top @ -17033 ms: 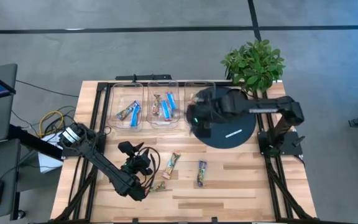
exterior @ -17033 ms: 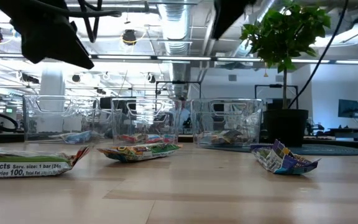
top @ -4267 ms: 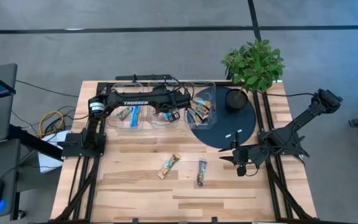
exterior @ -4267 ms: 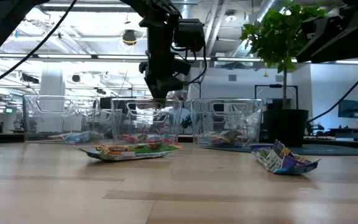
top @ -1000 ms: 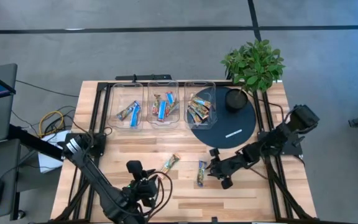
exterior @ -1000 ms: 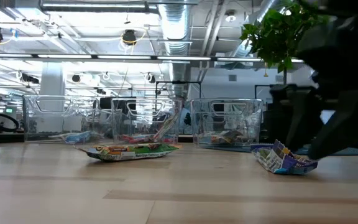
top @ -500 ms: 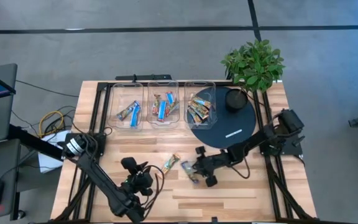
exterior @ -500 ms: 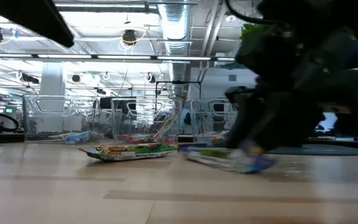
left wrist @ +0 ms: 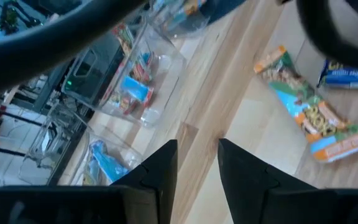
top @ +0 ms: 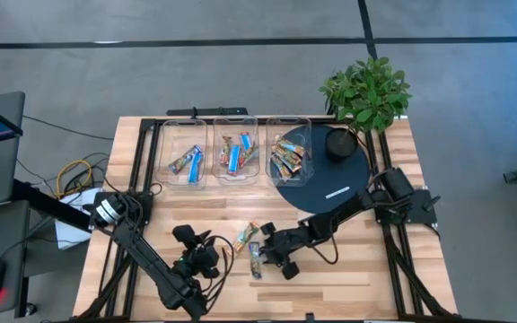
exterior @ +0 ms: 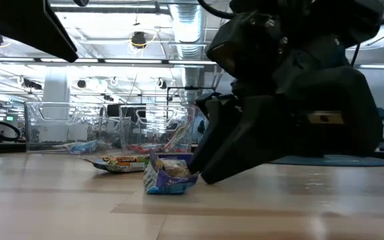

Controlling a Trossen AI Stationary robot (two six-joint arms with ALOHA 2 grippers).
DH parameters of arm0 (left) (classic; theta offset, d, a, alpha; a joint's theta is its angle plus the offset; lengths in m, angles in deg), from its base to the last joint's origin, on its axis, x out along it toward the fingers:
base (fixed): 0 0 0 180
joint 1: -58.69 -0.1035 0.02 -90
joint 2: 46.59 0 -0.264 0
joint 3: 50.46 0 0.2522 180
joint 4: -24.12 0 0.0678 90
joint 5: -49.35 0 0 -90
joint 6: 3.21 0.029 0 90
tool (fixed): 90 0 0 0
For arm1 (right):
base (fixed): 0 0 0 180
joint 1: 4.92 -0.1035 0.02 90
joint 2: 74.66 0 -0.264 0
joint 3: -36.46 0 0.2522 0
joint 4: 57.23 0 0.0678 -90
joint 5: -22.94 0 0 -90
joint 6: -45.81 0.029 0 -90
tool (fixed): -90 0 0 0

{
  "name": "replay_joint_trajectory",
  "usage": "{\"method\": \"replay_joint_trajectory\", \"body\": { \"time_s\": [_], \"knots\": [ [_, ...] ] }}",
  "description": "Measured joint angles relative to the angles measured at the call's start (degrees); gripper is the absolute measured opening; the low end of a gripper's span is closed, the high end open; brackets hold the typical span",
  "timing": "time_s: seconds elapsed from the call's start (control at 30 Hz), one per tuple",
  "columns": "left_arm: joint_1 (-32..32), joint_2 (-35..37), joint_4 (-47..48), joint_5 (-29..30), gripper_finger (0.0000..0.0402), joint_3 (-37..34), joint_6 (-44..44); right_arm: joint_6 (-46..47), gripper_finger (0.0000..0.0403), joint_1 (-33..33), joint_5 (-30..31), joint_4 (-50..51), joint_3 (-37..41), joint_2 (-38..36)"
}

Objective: Pick and place Granola Bars by type
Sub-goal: Adjust the blue chocolate chip, then put the orange chocolate chip into the right transparent bin

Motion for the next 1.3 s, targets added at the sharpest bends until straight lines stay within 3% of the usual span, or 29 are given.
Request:
{"method": "replay_joint_trajectory", "body": {
  "time_s": [0.2, 0.47, 0.63, 0.87, 1.3],
  "knots": [
    [0.0, 0.0, 0.0, 1.0, 0.011, 0.0, -0.2, -0.7, 0.012, 0.1, 0.0, 5.7, 0.3, -4.0],
    [0.0, 0.0, 0.0, 1.1, 0.011, 0.0, -2.4, -10.2, 0.012, 2.2, 0.0, -1.5, 0.3, -6.1],
    [0.3, 0.0, 0.0, 1.1, 0.011, 0.0, -4.0, -12.4, 0.012, 6.2, -0.7, -5.1, 0.0, -3.3],
    [0.6, 0.0, -0.3, 2.6, 0.011, 0.0, -5.3, -12.2, 0.012, 10.2, -9.0, -7.5, -3.7, 1.4],
    [2.0, 0.0, -1.4, 2.7, 0.011, 0.0, -5.9, -16.4, 0.0128, 10.9, -9.4, 5.3, -15.4, 9.1]
  ]
}}
